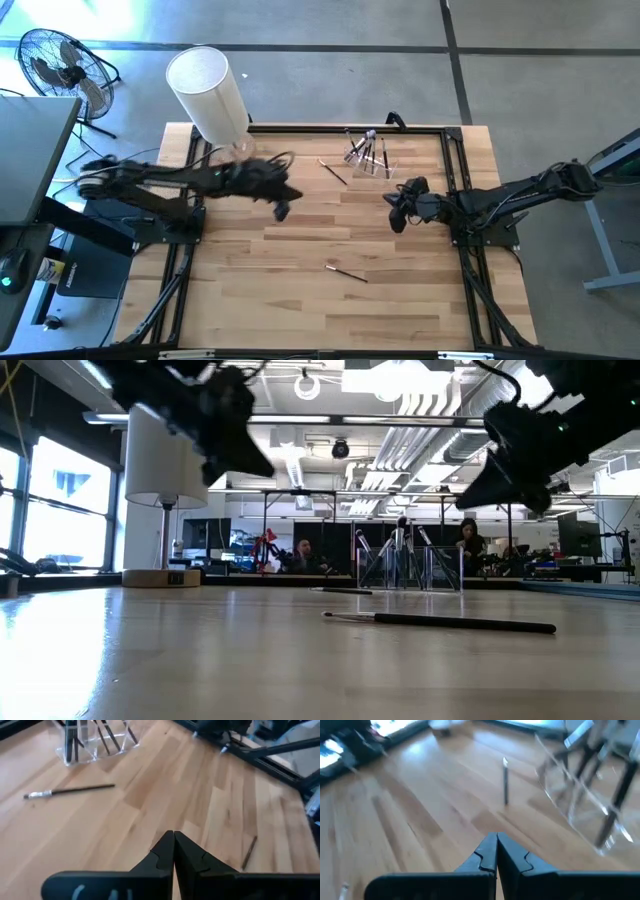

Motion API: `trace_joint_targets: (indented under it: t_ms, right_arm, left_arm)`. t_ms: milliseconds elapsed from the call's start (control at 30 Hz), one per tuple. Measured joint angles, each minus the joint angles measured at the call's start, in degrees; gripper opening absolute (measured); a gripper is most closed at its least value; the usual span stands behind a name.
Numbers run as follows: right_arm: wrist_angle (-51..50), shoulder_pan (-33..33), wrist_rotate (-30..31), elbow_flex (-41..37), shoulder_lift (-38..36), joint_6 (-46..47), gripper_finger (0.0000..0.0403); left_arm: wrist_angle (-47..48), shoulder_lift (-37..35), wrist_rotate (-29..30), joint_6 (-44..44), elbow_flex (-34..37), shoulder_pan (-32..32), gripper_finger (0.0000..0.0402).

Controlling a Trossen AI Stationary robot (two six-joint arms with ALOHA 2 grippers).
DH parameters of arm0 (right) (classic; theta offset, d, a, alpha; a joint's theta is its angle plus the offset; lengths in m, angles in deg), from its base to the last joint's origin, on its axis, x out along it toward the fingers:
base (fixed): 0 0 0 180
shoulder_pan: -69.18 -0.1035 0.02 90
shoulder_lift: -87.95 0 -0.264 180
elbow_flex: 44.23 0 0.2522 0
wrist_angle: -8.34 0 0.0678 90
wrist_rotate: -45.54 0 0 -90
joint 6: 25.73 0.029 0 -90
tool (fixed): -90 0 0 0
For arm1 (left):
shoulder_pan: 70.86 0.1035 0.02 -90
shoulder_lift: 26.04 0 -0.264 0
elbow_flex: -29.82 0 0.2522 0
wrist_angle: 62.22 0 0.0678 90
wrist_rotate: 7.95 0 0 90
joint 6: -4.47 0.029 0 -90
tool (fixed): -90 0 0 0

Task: Pick & Place Makeup Brushes
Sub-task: Put the black makeup brush into the transparent organizer

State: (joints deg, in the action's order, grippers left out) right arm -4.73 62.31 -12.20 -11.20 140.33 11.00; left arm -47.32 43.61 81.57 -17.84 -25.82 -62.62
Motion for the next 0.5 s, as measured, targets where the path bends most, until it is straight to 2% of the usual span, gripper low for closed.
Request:
trace_joint_targets:
  t_ms: [100, 200, 333, 500]
  right_arm:
    - [8.1, 2.4, -6.2, 0.7, 1.2, -6.6, 0.0000]
    - [7.2, 6.0, -9.7, 6.6, 6.2, -10.0, 0.0000]
    - [0.7, 11.0, -13.0, 19.8, 18.1, -16.2, 0.0000]
    - [-10.8, 17.1, -21.5, 40.2, 34.5, -17.2, 0.0000]
  left_arm:
    - [-1.1, -7.3, 3.2, -0.5, 7.0, -3.0, 0.0001]
    - [-1.0, -15.2, 5.3, -0.5, 12.4, -5.2, 0.0000]
    - [-0.8, -24.7, 7.1, -0.5, 17.9, -5.6, 0.0000]
    - [0.1, -33.5, 9.0, -0.4, 21.4, -5.6, 0.0000]
